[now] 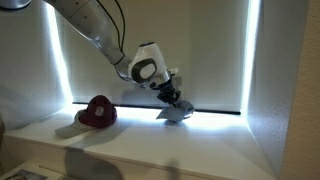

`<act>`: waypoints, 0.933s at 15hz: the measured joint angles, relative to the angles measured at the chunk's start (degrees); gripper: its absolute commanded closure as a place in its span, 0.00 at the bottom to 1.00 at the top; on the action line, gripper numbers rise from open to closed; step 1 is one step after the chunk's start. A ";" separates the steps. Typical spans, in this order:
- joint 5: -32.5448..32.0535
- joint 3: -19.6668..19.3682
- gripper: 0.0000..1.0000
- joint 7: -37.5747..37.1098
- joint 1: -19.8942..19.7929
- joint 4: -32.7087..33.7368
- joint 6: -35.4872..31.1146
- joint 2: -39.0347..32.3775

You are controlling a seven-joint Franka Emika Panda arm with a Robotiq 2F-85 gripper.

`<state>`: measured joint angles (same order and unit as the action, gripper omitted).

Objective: Put the white cap on the red cap

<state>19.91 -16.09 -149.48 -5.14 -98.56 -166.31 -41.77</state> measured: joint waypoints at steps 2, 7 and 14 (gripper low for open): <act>0.56 -2.12 0.98 0.03 5.45 4.02 0.08 -1.33; 5.88 -13.28 0.98 0.05 21.08 15.56 3.11 -7.72; 6.79 -26.25 0.98 0.32 33.21 36.08 29.21 -17.69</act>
<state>26.70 -42.34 -149.16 28.07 -62.48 -137.10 -59.46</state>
